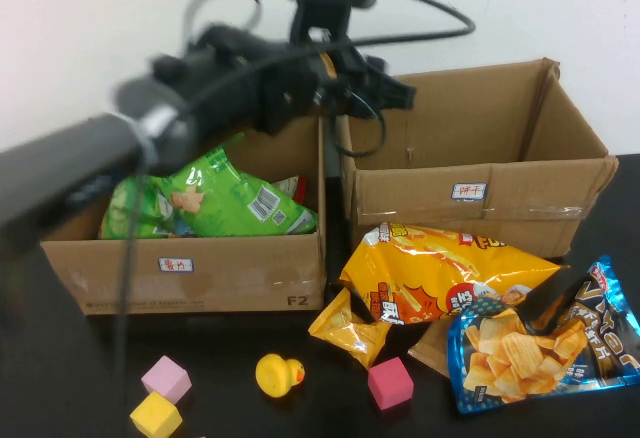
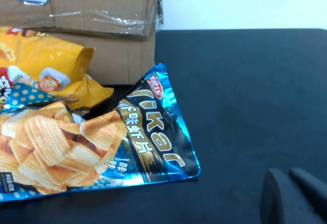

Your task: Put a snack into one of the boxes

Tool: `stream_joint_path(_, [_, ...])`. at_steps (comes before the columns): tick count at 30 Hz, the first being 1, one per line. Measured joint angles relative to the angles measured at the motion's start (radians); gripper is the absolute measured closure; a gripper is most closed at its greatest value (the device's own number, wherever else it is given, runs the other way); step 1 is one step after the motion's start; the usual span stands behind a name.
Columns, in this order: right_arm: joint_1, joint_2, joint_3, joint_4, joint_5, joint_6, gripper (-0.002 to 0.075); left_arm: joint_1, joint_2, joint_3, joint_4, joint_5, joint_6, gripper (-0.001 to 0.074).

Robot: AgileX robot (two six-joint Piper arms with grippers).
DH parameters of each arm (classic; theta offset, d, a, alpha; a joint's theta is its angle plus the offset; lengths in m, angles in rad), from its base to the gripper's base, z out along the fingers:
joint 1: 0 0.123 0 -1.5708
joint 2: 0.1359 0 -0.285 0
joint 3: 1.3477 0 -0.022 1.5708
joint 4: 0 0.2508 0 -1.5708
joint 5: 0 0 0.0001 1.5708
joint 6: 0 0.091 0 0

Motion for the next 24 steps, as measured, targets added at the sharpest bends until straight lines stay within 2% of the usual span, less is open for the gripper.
stream_joint_path(2, [0.000, 0.000, 0.000, 0.000, 0.000, 0.000, 0.0727, -0.010, -0.078, 0.041, 0.023, 0.043, 0.040, 0.0594])
stream_joint_path(3, [0.000, 0.000, 0.000, 0.000, 0.000, 0.000, 0.0727, -0.020, -0.122, 0.074, 0.027, 0.057, 0.060, 0.0640])
stream_joint_path(6, [0.000, 0.000, 0.000, 0.000, 0.000, 0.000, 0.0727, -0.054, -0.261, 0.207, 0.032, 0.053, 0.088, 0.0709])
stream_joint_path(9, [0.000, 0.000, 0.000, 0.000, 0.000, 0.000, 0.0727, -0.092, -0.407, 0.363, 0.033, 0.017, 0.098, 0.0728])
stream_joint_path(13, [0.000, 0.000, 0.000, 0.000, 0.000, -0.002, 0.0727, -0.097, -0.595, 0.533, 0.033, -0.001, 0.100, 0.0734])
stream_joint_path(19, [0.000, 0.000, 0.000, 0.000, 0.000, -0.002, 0.0727, -0.097, -0.834, 0.670, 0.029, 0.165, 0.038, 0.0735])
stream_joint_path(24, [0.000, 0.000, 0.000, 0.000, 0.000, -0.002, 0.0727, -0.097, -0.982, 0.787, 0.107, 0.195, -0.013, 0.0736])
